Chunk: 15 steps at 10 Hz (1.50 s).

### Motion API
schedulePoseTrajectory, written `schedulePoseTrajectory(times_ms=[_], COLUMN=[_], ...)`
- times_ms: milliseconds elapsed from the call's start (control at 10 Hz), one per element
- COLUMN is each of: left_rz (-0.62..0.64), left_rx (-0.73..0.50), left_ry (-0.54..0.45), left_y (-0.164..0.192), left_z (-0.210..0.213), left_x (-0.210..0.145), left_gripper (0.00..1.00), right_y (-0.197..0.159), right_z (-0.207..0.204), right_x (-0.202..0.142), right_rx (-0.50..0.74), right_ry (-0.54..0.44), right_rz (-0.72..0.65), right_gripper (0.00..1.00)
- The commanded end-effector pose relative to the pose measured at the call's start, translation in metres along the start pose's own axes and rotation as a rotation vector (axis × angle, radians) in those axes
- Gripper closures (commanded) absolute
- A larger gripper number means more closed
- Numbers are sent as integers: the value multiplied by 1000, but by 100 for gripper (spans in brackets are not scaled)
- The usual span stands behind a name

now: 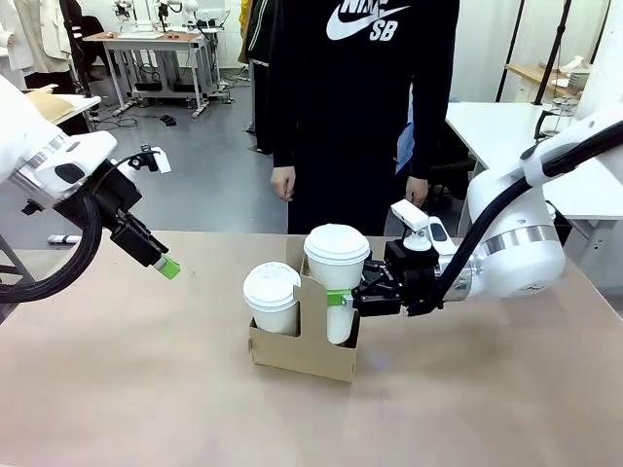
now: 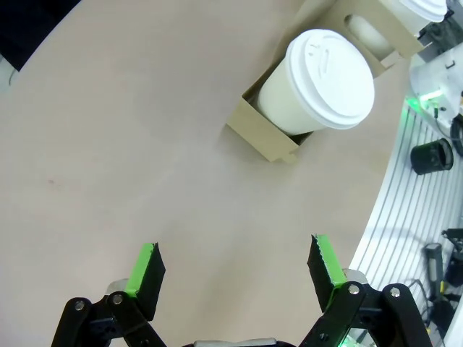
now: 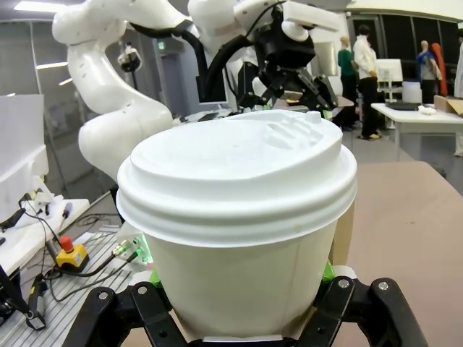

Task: Pour a drink into a cup and package it in a carrier.
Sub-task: Insert the held 600 ml Paper Cup into the Cup Carrier.

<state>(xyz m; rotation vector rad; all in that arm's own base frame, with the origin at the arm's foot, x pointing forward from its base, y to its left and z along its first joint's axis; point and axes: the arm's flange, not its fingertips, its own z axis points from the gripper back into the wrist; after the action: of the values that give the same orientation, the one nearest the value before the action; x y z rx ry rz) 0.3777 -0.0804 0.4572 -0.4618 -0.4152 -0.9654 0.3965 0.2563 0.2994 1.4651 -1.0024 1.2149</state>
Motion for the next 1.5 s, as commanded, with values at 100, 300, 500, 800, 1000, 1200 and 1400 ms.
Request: schedulePoseTrajectory(times_ms=[100,300,500,800,1000,1200,1400], left_rz=[-16,-16,-16,-16,-16,-16,-16], left_rx=[-4,-4,-4,-4,-4,-4,-4], left_ry=[-22,-22,-22,-22,-22,-22,-22], left_y=[1,1,1,1,1,1,1], left_z=[-1,-1,-1,-1,-1,-1,-1], left_x=[0,0,0,0,0,0,0], left_gripper=[0,0,0,0,0,0,0], right_y=[-13,-19,-23,-20,-17,-23,-26], right_z=[2,8,13,18,18,13,9], right_x=[-15,-26,-35,-33,-27,-31,-34], right_rx=[7,18,53,61,76,88,93], right_ry=[27,37,50,-8,-23,45,93], right_rz=[31,44,55,94,134,128,117], right_gripper=[20,20,20,20,20,20,20])
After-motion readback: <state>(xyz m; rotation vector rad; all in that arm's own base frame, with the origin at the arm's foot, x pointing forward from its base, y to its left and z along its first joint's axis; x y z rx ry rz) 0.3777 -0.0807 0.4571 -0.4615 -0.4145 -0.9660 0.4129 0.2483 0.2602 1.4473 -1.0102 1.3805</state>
